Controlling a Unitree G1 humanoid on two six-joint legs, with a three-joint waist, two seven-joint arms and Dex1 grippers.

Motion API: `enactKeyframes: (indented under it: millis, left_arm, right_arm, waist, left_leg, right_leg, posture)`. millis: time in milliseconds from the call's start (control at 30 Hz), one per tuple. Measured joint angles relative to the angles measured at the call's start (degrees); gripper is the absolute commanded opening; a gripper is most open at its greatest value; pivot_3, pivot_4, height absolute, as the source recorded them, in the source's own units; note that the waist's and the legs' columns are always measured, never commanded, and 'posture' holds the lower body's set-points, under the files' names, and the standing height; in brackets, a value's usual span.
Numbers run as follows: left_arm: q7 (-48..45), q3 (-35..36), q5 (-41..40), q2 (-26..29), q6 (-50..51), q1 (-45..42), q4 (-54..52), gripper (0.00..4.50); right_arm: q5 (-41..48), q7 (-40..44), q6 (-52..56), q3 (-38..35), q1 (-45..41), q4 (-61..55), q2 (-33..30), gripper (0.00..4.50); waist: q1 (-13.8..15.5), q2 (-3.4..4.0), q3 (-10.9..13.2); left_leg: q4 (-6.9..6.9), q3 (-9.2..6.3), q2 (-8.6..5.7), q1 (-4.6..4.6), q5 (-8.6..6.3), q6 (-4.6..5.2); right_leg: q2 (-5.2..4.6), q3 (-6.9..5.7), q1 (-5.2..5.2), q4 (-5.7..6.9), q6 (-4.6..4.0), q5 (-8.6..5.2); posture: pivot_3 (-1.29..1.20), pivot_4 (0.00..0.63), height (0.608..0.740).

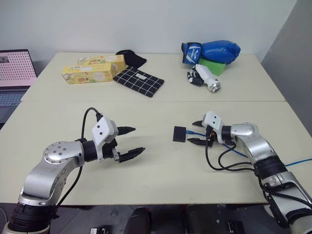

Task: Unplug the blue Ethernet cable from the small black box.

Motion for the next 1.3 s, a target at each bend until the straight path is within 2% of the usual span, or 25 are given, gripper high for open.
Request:
enactKeyframes:
  millis: [133, 200, 367, 400, 567, 800, 933, 1200, 1300]
  left_arm:
    - [1.2, -0.3, 0.1, -0.9, 0.0, 0.2, 0.0, 4.5]
    - [1.2, -0.6, 0.1, -0.9, -0.1, 0.4, 0.0, 4.5]
    - [1.5, -0.8, 0.3, -1.3, -0.2, 0.8, 0.4, 4.5]
    - [1.5, -0.8, 0.2, -1.5, -0.2, 0.8, 0.8, 4.5]
    - [1.9, 0.2, -4.2, -4.6, 3.7, 0.3, 4.6, 4.5]
    - [3.4, 2.7, -16.7, -8.8, 16.2, -3.6, 6.7, 4.5]
    - [3.9, 2.8, -20.6, -10.3, 19.8, -4.4, 6.4, 4.5]
    - [6.3, 2.9, -23.6, -13.6, 21.5, -5.2, 6.3, 4.5]
    - [6.3, 2.9, -24.1, -13.8, 21.9, -5.2, 6.4, 3.95]
  right_arm:
    - [-1.3, 3.4, -2.7, 0.6, -1.9, 3.2, 0.5, 2.02]
    - [-1.4, 4.5, -3.4, 0.7, -1.9, 3.7, 0.6, 1.67]
    - [-2.0, 7.0, -4.7, 0.8, -1.9, 3.5, 0.1, 0.25]
    - [-2.5, 7.2, -5.2, 0.9, -1.9, 3.3, -0.3, 0.12]
    - [-4.4, 7.2, -9.7, 0.9, -1.9, -0.7, -1.7, 0.12]
    - [-9.3, 5.0, -21.9, 2.4, -3.3, -10.2, -2.1, 0.12]
    - [-10.3, 4.0, -22.9, 3.4, -4.2, -14.4, -0.7, 0.12]
    - [-9.2, 4.0, -20.7, 4.2, -4.2, -20.7, 1.0, 0.12]
    - [-8.9, 4.0, -20.3, 4.2, -4.2, -21.6, 1.0, 0.12]
  waist:
    - [0.0, 0.0, 0.0]
    - [0.0, 0.0, 0.0]
    - [0.0, 0.0, 0.0]
    - [0.0, 0.01, 0.0]
    - [0.0, 0.01, 0.0]
    - [-0.2, 0.01, 0.0]
    - [-0.1, 0.01, 0.0]
    - [0.0, 0.01, 0.0]
    - [0.0, 0.01, 0.0]
  left_leg:
    - [0.0, -0.03, 0.0, 0.01, 0.0, 0.0]
    - [0.0, -0.04, 0.01, 0.01, 0.0, 0.0]
    - [0.0, -0.07, 0.01, 0.02, 0.0, 0.0]
    - [0.0, -0.07, 0.01, 0.01, 0.0, 0.0]
    - [0.01, -0.05, 0.01, 0.0, 0.0, 0.0]
    - [0.03, -0.11, 0.03, -0.02, 0.01, -0.01]
    - [0.03, -0.16, 0.05, -0.02, 0.01, -0.02]
    - [0.06, -0.18, 0.04, -0.02, 0.01, -0.02]
    - [0.06, -0.17, 0.03, -0.02, 0.01, -0.02]
  right_leg:
    - [0.0, 0.0, -0.02, 0.02, 0.0, 0.0]
    - [0.0, 0.01, -0.02, 0.02, 0.0, 0.0]
    - [0.0, 0.0, -0.02, 0.05, 0.0, 0.0]
    - [0.0, 0.0, -0.03, 0.05, 0.0, 0.0]
    - [0.0, 0.0, -0.09, 0.1, 0.0, 0.0]
    - [-0.06, 0.0, -0.12, 0.15, 0.01, 0.0]
    - [-0.18, -0.02, -0.12, 0.14, 0.01, 0.0]
    - [-0.21, -0.02, -0.1, 0.14, 0.01, 0.0]
    - [-0.21, -0.02, -0.1, 0.14, 0.01, 0.0]
  posture:
    - [0.0, 0.15, 0.74]
    - [0.0, 0.15, 0.74]
    - [0.0, 0.15, 0.74]
    - [0.0, 0.15, 0.74]
    - [0.0, 0.15, 0.74]
    - [0.0, 0.15, 0.74]
    - [0.0, 0.15, 0.74]
    - [0.0, 0.15, 0.74]
    - [0.0, 0.15, 0.74]
